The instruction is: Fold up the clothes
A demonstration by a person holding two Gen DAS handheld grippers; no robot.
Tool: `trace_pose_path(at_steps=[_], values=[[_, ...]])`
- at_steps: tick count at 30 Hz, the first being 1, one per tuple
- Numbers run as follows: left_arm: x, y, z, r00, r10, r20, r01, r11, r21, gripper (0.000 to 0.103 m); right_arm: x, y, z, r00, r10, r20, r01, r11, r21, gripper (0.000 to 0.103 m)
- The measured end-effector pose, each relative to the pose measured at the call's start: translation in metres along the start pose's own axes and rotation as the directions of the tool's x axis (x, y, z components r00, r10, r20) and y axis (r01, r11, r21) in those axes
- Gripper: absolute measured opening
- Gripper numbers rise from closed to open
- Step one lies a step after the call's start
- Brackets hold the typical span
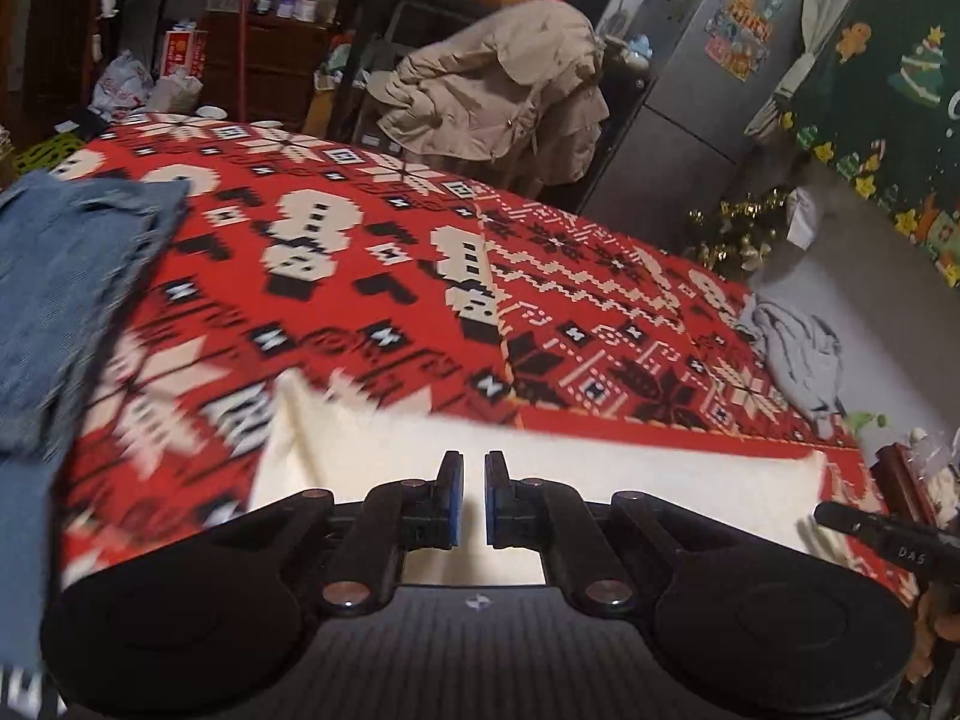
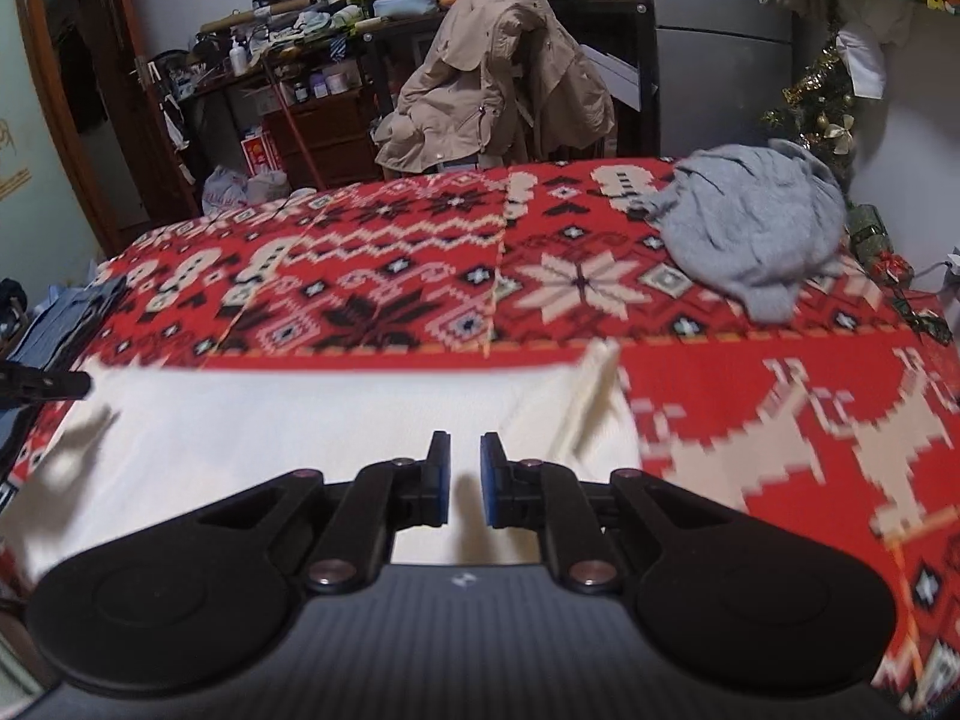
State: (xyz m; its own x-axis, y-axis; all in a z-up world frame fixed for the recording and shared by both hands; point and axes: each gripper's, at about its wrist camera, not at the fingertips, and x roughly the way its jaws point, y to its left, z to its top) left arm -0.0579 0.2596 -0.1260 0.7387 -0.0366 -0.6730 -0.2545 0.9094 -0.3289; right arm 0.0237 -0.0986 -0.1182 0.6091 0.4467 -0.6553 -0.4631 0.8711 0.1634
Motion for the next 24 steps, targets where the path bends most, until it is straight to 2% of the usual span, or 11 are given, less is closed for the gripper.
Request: trace_pose_path(at_steps=[2,7,8,9,11,14,20,24], values=[[0.012,0.002,0.000,0.999,0.010,-0.031,-0.010,1.000,0.000,0.005,0.013,0.004,0.006,1.000,0.003,-0.003,-0.003,1.000,-0.002,0.010],[0.007,0.014,-0.010,1.000,0.013,-0.016,-0.012,1.000,0.008,0.003,0.037,0.003,0.008,1.000,0.000,-0.013,0.000,1.000,-0.003,0.010],[0.005,0.018,-0.012,1.000,0.011,-0.010,-0.011,1.000,0.004,0.003,0.040,0.002,0.007,1.000,-0.004,-0.014,0.004,1.000,-0.002,0.005],[0.002,0.022,-0.014,1.000,0.007,-0.004,-0.007,1.000,0.003,0.003,0.044,0.000,0.006,1.000,-0.009,-0.015,0.009,1.000,-0.002,0.005],[-0.004,0.026,-0.018,1.000,0.006,0.005,-0.006,1.000,0.009,0.003,0.044,-0.009,0.007,1.000,-0.027,-0.008,0.027,1.000,0.014,0.000],[-0.012,0.025,-0.022,1.000,0.023,0.010,-0.023,0.999,0.034,0.003,0.042,-0.025,0.008,1.000,-0.008,-0.005,0.008,0.997,0.083,0.000],[-0.027,0.024,-0.030,0.999,0.050,0.015,-0.051,0.996,0.080,0.004,0.024,-0.027,0.006,0.999,-0.049,0.022,0.048,0.997,0.065,0.004],[-0.029,0.026,-0.033,0.999,0.052,0.015,-0.052,0.997,0.065,0.004,0.029,-0.036,0.004,0.999,-0.044,0.026,0.042,0.996,0.082,0.004]])
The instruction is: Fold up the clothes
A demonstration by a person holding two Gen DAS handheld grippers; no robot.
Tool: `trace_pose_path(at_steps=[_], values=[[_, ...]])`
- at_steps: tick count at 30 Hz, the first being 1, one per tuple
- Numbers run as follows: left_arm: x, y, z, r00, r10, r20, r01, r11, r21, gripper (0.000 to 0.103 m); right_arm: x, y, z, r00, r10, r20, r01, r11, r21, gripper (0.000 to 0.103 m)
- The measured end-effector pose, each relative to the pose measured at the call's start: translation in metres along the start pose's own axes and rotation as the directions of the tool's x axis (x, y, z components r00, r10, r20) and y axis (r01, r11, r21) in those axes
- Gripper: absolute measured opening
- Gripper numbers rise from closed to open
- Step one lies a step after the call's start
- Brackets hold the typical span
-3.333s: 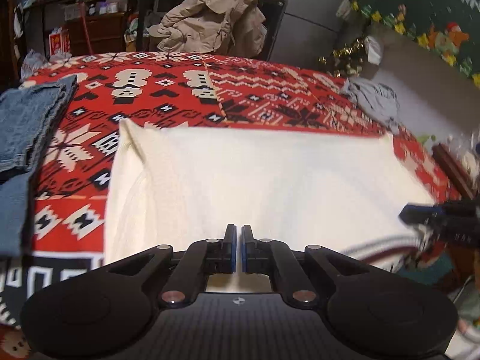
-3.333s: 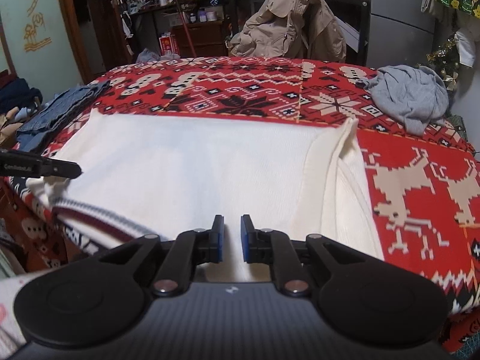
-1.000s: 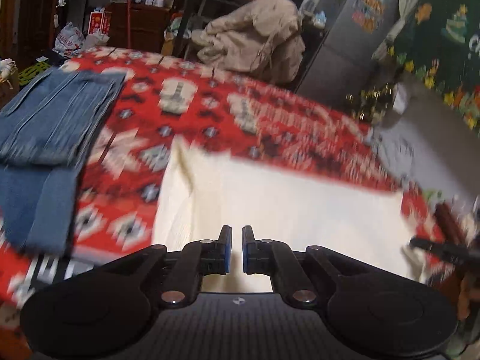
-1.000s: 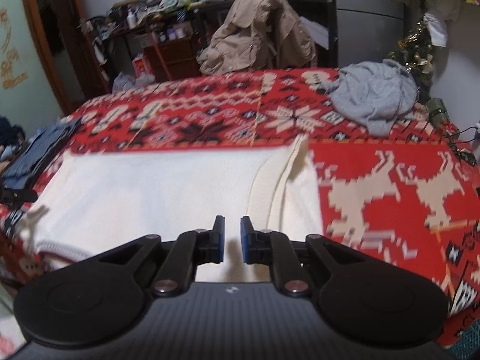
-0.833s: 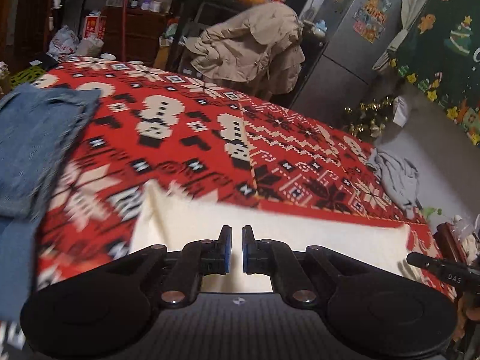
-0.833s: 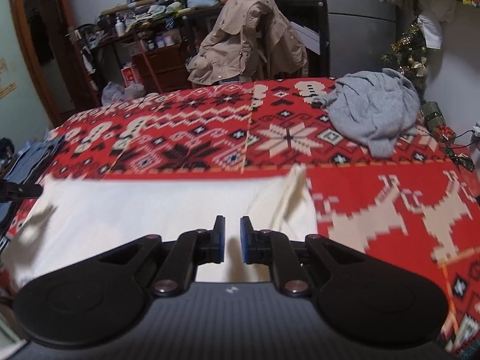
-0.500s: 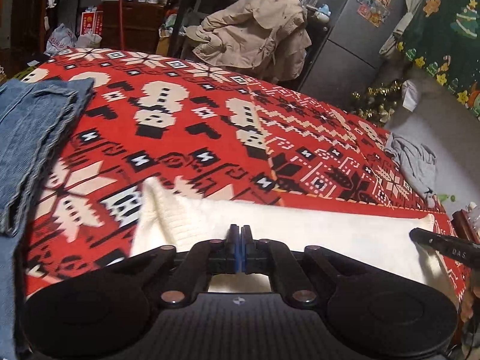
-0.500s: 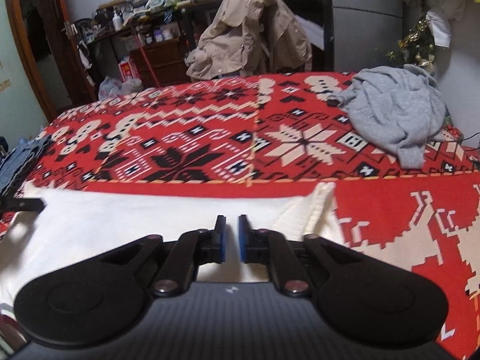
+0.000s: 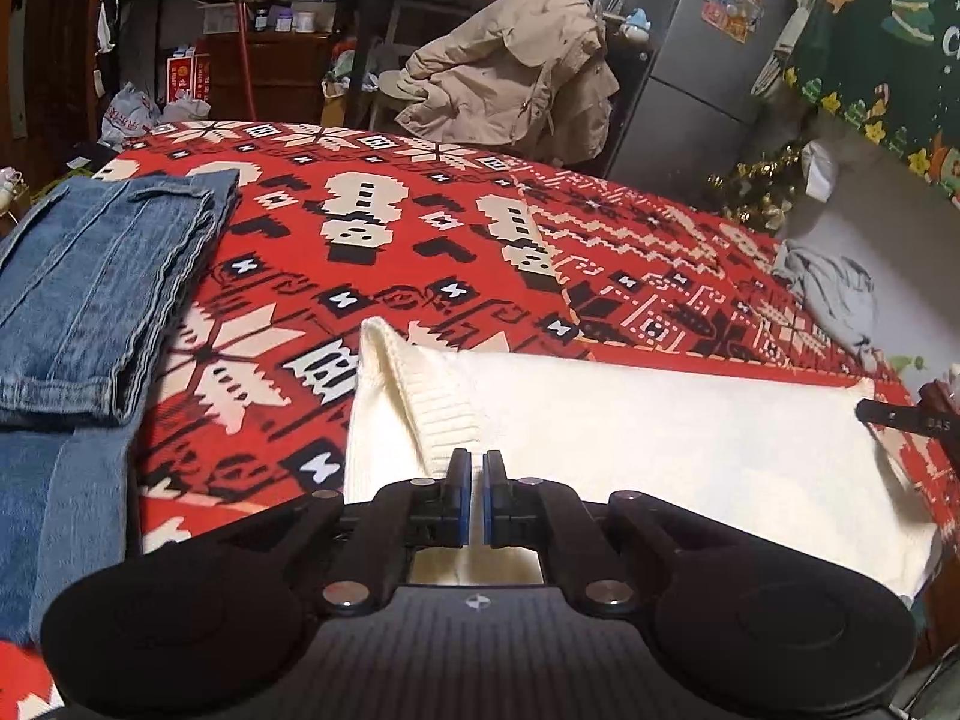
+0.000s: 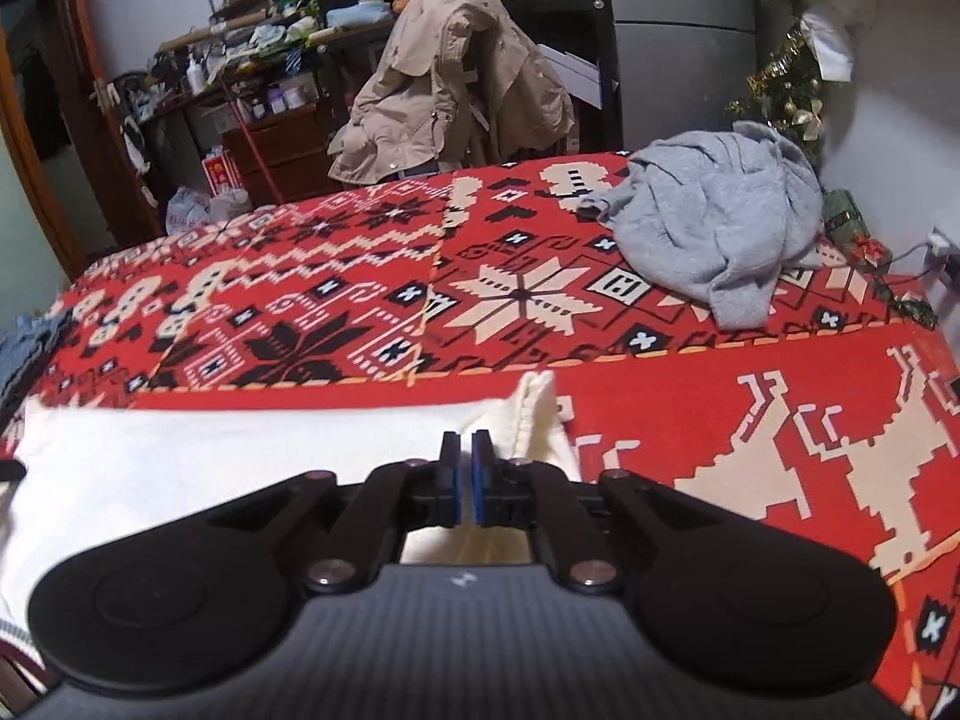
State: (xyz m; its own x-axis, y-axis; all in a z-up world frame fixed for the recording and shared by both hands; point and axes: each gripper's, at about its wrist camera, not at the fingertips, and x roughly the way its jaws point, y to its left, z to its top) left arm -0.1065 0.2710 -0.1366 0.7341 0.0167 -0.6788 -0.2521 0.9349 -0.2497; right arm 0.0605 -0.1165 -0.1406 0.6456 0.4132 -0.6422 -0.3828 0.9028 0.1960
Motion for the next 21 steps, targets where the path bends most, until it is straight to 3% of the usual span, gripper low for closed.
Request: trace_pose_path(at_steps=[5,12,19,21], values=[[-0.003,0.003,-0.003,1.000,0.002,0.000,-0.002,1.000,-0.020,0.004,0.011,-0.032,0.004,1.000,0.012,0.013,-0.014,0.987,0.158,0.000],[-0.009,0.009,-0.005,1.000,0.007,0.001,-0.007,0.998,-0.058,0.005,0.001,-0.038,0.005,0.999,-0.038,0.018,0.036,0.991,0.129,0.004],[-0.011,0.022,0.014,0.999,0.023,0.030,-0.020,0.995,-0.100,0.032,-0.013,-0.047,0.001,1.000,-0.012,0.023,0.009,0.989,0.147,0.013],[-0.005,0.027,0.023,0.999,0.031,0.033,-0.027,0.993,-0.115,0.041,-0.013,-0.047,0.002,1.000,-0.008,0.025,0.004,0.989,0.146,0.023]])
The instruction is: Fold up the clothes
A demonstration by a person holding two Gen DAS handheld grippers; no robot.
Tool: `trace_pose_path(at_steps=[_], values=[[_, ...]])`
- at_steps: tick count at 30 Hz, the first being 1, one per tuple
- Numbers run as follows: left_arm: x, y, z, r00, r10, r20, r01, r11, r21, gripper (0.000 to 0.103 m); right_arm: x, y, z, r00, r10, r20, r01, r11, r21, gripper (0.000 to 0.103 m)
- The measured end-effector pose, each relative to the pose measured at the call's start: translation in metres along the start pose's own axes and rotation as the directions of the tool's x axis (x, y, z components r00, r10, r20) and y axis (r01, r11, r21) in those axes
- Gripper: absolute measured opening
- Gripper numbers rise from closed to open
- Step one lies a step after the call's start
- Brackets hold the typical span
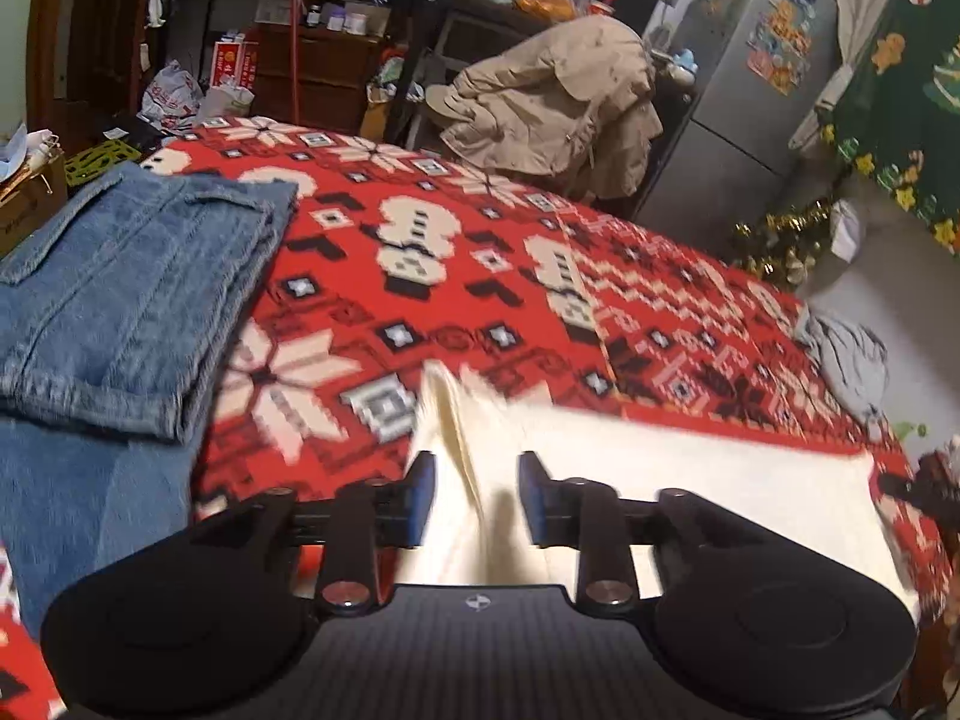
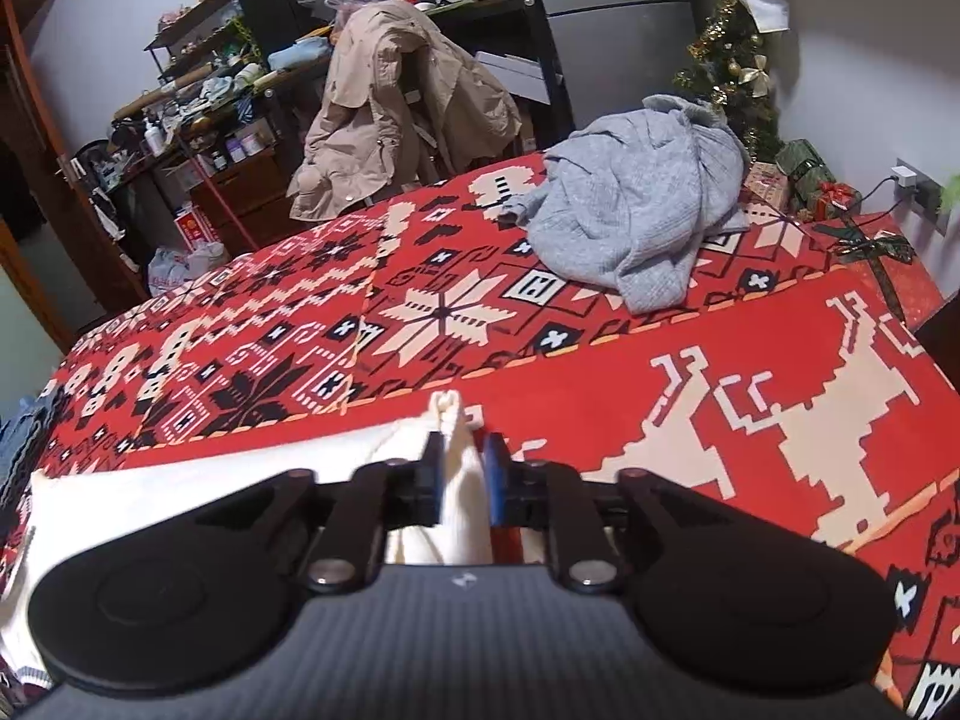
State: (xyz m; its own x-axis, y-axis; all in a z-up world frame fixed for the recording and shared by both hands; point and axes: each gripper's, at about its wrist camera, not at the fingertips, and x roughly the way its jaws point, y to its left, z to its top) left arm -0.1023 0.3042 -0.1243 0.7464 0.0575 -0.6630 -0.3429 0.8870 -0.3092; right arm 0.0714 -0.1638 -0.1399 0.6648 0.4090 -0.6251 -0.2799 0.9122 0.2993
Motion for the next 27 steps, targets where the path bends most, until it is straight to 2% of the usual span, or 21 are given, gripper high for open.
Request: trace_pose_path(at_steps=[1,5,7,10,11,12,13,14,16,19,22,27], values=[[0.005,0.002,0.005,1.000,0.006,-0.007,-0.006,1.000,-0.013,0.044,0.001,0.000,0.001,1.000,-0.002,0.002,0.002,1.000,0.002,0.029],[0.026,0.012,0.017,0.999,0.023,-0.038,-0.025,0.999,-0.043,0.043,0.008,-0.001,0.007,1.000,0.003,0.002,-0.003,1.000,0.029,0.036],[0.035,0.016,0.021,0.998,0.027,-0.052,-0.029,0.998,-0.052,0.043,0.014,0.001,0.010,1.000,0.008,-0.006,-0.008,1.000,0.021,0.037],[0.040,0.020,0.024,0.999,-0.003,-0.047,0.000,0.998,-0.064,0.040,0.025,0.006,0.013,1.000,0.008,-0.029,-0.008,1.000,-0.001,0.037],[0.041,0.020,0.024,0.999,-0.014,-0.050,0.011,0.998,-0.062,0.038,0.028,0.007,0.014,0.999,0.011,-0.038,-0.012,1.000,-0.006,0.037],[0.042,0.020,0.025,0.998,-0.025,-0.054,0.022,0.998,-0.059,0.025,0.032,0.008,0.014,0.999,0.013,-0.050,-0.013,1.000,-0.010,0.036],[0.043,0.019,0.024,0.998,-0.034,-0.059,0.031,0.998,-0.054,0.015,0.034,0.009,0.014,0.998,0.017,-0.055,-0.018,1.000,-0.011,0.028],[0.044,0.017,0.023,0.997,-0.043,-0.064,0.040,0.998,-0.048,0.015,0.037,0.010,0.014,0.998,0.022,-0.060,-0.023,1.000,-0.011,0.019],[0.041,0.010,0.022,0.999,-0.024,-0.046,0.024,1.000,0.000,0.011,0.039,0.014,0.015,0.998,0.024,-0.062,-0.025,1.000,-0.019,0.013],[0.031,0.010,0.024,1.000,-0.030,0.001,0.030,0.999,-0.039,0.010,0.029,0.017,0.016,0.999,0.023,-0.025,-0.023,1.000,-0.012,0.012],[0.020,0.012,0.034,0.996,-0.069,0.051,0.073,0.993,-0.092,0.010,0.016,0.018,0.026,0.999,0.044,0.023,-0.044,0.999,0.004,0.011],[0.021,0.007,0.056,0.993,-0.082,0.090,0.090,0.992,-0.084,0.010,0.016,0.021,0.052,0.997,0.052,0.064,-0.051,0.999,-0.008,0.011]])
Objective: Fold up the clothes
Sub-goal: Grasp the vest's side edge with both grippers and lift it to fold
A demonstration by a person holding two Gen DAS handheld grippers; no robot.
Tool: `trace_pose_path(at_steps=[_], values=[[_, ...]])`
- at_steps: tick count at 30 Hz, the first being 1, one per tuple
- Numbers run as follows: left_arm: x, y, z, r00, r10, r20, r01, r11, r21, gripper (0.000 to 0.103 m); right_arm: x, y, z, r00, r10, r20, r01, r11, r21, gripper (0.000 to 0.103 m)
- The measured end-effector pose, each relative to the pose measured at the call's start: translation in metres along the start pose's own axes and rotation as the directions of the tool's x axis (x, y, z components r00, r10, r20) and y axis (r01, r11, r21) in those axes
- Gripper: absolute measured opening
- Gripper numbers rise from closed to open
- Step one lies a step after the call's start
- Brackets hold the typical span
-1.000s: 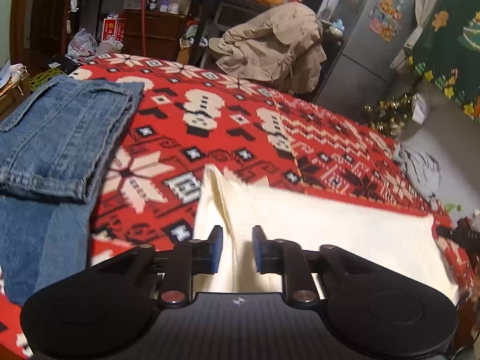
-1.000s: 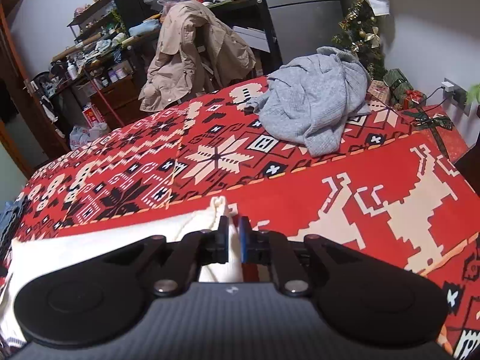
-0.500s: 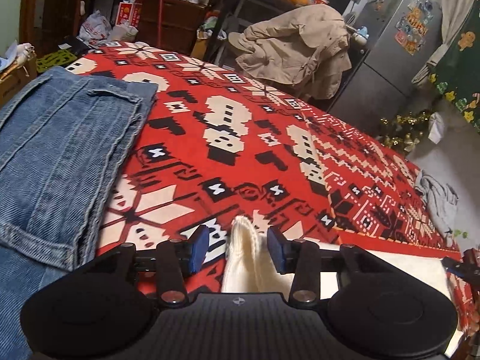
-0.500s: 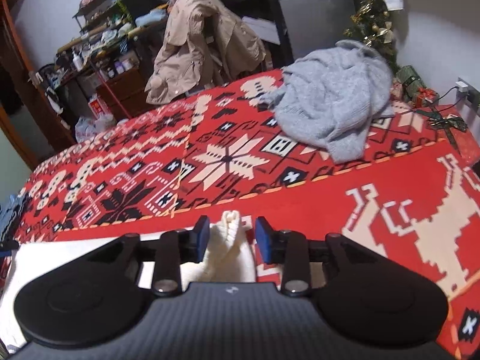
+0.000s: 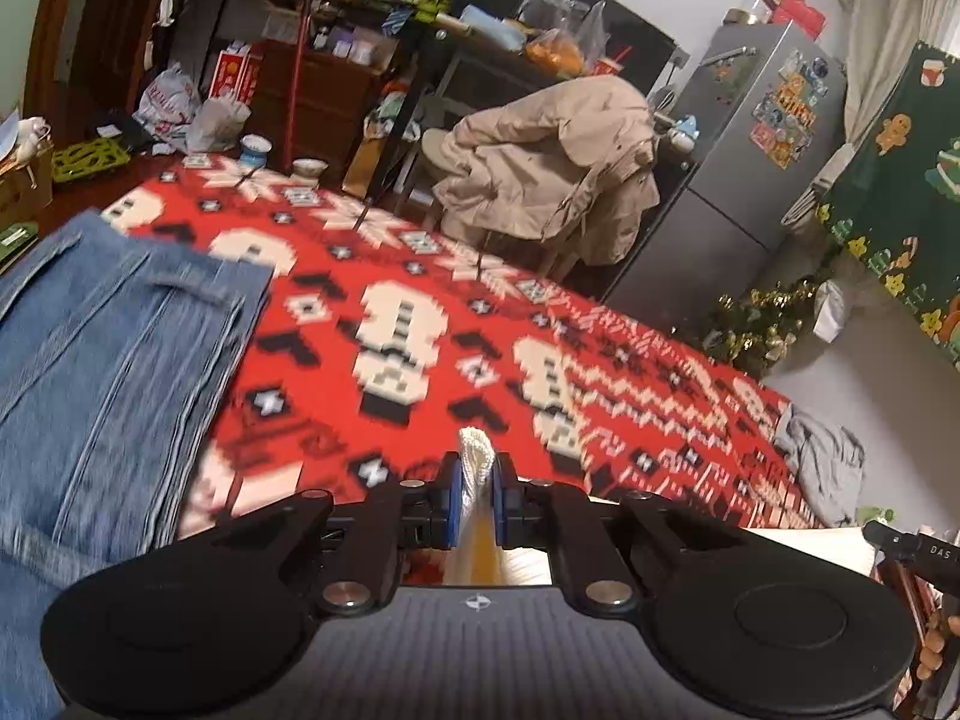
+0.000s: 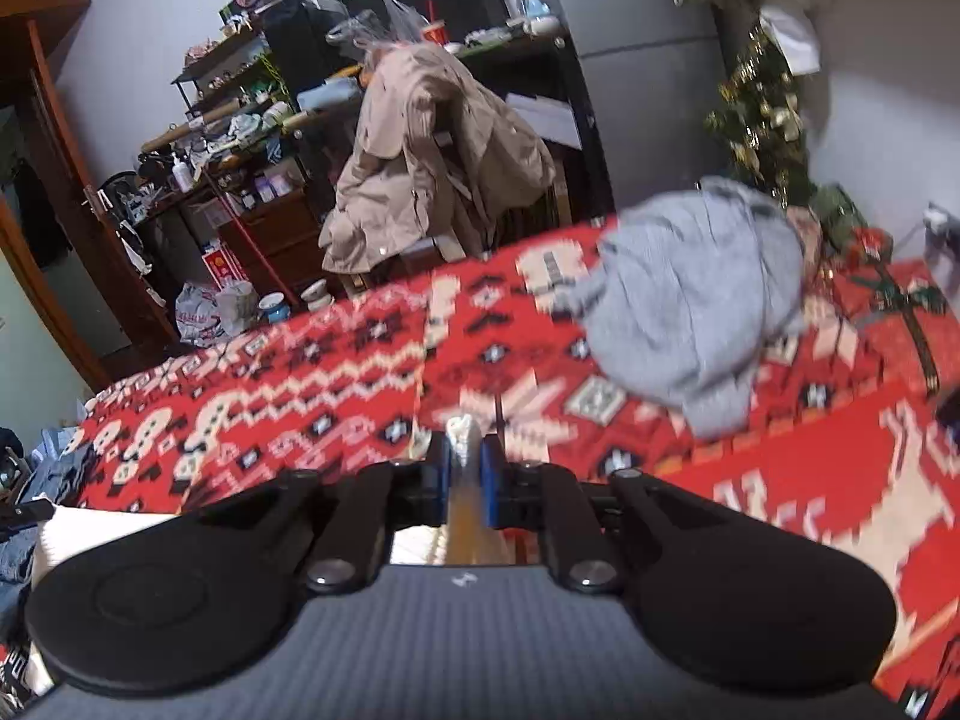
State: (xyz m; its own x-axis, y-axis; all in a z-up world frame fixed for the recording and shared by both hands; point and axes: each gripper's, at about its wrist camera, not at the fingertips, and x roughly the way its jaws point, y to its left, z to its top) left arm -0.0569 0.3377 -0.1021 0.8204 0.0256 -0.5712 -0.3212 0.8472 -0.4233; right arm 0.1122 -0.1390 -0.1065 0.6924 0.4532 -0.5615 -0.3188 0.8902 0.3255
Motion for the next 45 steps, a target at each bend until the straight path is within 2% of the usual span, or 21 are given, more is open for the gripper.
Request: trace_pose_path(at_steps=[3,8,11,12,14,18,22,27,31,33,35,36,37,38,41,45], values=[[0.016,-0.002,0.009,1.000,0.012,-0.008,-0.011,1.000,0.020,0.010,0.005,0.002,0.016,1.000,-0.002,0.018,0.002,1.000,-0.012,0.011],[0.045,0.002,0.008,0.994,0.066,-0.082,-0.063,0.997,0.037,0.011,0.040,-0.003,0.016,0.998,-0.039,-0.042,0.038,0.999,-0.016,0.012],[0.048,0.008,0.004,0.991,0.089,-0.103,-0.088,0.996,0.022,0.016,0.051,-0.008,0.008,0.995,-0.066,-0.080,0.065,0.998,-0.018,0.014],[0.044,0.011,0.001,0.991,0.092,-0.101,-0.090,0.996,0.019,0.022,0.054,-0.010,0.006,0.993,-0.073,-0.090,0.072,0.997,-0.016,0.016],[0.032,0.017,-0.004,0.991,0.087,-0.104,-0.087,0.996,0.009,0.027,0.045,-0.015,0.004,0.994,-0.082,-0.074,0.081,0.997,-0.008,0.025],[0.004,0.024,-0.023,0.987,0.070,-0.144,-0.073,0.997,-0.015,0.032,0.013,-0.025,-0.004,0.995,-0.063,-0.079,0.062,0.998,-0.014,0.025],[-0.021,0.029,-0.051,0.983,0.045,-0.180,-0.056,0.997,-0.056,0.033,-0.027,-0.030,-0.029,0.991,-0.052,-0.122,0.051,0.999,-0.014,0.027],[-0.047,0.034,-0.079,0.985,0.014,-0.174,-0.035,0.993,-0.116,0.033,-0.062,-0.039,-0.069,0.985,-0.069,-0.161,0.074,0.997,0.023,0.027],[-0.052,0.027,-0.086,0.985,0.044,-0.169,-0.058,0.995,-0.076,0.033,-0.078,-0.045,-0.090,0.986,-0.053,-0.159,0.068,0.994,0.090,0.027],[-0.054,0.023,-0.089,0.984,0.060,-0.166,-0.070,0.996,-0.054,0.032,-0.083,-0.042,-0.095,0.987,-0.052,-0.152,0.063,0.996,0.071,0.027],[-0.056,0.020,-0.093,0.984,0.075,-0.163,-0.082,0.996,-0.032,0.027,-0.082,-0.037,-0.098,0.985,-0.056,-0.163,0.062,0.998,0.032,0.026],[-0.057,0.018,-0.094,0.983,0.083,-0.162,-0.088,0.996,-0.021,0.023,-0.081,-0.035,-0.099,0.985,-0.063,-0.162,0.066,0.998,0.017,0.024],[-0.058,0.016,-0.096,0.983,0.091,-0.160,-0.094,0.996,-0.010,0.010,-0.080,-0.033,-0.100,0.984,-0.065,-0.164,0.067,0.998,0.002,0.015],[-0.059,0.015,-0.098,0.982,0.099,-0.158,-0.100,0.995,0.001,0.006,-0.079,-0.031,-0.100,0.984,-0.068,-0.166,0.067,0.998,-0.013,0.010],[-0.063,0.013,-0.100,0.982,0.108,-0.153,-0.107,0.994,0.015,0.006,-0.081,-0.025,-0.099,0.984,-0.085,-0.155,0.077,0.995,-0.055,0.008],[-0.070,0.015,-0.100,0.982,0.113,-0.151,-0.110,0.994,0.025,0.006,-0.090,-0.024,-0.099,0.987,-0.093,-0.131,0.087,0.995,-0.056,0.007]])
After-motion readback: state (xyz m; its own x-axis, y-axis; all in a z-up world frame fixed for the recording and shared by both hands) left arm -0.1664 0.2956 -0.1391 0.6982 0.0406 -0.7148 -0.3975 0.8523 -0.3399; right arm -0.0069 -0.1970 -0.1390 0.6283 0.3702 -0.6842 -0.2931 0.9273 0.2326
